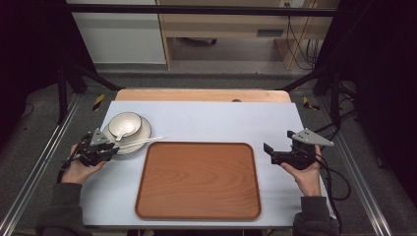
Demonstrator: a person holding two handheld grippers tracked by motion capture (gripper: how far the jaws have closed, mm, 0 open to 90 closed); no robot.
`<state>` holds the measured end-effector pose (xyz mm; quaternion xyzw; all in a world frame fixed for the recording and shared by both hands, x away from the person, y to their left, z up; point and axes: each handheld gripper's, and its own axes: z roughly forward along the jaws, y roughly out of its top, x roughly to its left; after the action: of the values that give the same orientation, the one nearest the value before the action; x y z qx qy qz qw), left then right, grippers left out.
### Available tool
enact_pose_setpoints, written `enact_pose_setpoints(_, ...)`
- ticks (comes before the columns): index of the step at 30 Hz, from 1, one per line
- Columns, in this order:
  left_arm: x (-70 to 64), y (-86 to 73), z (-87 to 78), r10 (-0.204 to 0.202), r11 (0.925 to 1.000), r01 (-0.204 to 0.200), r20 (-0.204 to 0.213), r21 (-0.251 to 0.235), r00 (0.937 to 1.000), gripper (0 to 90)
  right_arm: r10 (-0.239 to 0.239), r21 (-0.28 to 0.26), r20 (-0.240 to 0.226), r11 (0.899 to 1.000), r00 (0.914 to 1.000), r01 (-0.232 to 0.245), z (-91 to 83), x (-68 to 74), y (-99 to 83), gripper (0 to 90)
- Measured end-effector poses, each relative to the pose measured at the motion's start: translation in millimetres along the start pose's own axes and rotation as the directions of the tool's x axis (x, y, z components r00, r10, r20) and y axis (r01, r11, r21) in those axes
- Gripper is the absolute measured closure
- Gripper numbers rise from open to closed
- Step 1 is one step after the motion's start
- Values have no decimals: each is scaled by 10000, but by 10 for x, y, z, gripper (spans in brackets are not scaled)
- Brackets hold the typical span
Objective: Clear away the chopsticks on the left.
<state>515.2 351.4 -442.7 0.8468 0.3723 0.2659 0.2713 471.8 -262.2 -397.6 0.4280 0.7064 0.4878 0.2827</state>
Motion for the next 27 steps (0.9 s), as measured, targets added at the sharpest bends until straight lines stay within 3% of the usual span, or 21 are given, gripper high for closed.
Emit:
enact_pose_setpoints(19, -61, 9, -40, -648, 9979, 648, 184, 46, 9977, 780, -16, 20, -39, 10000, 10000, 17, -6, -1, 1, 12)
enact_pose_setpoints(27, -51, 18, -5, -1022, 9946, 1028, 445, -123, 9938, 713, 3, 16, -76, 10000, 10000, -3, 1, 4, 0, 12)
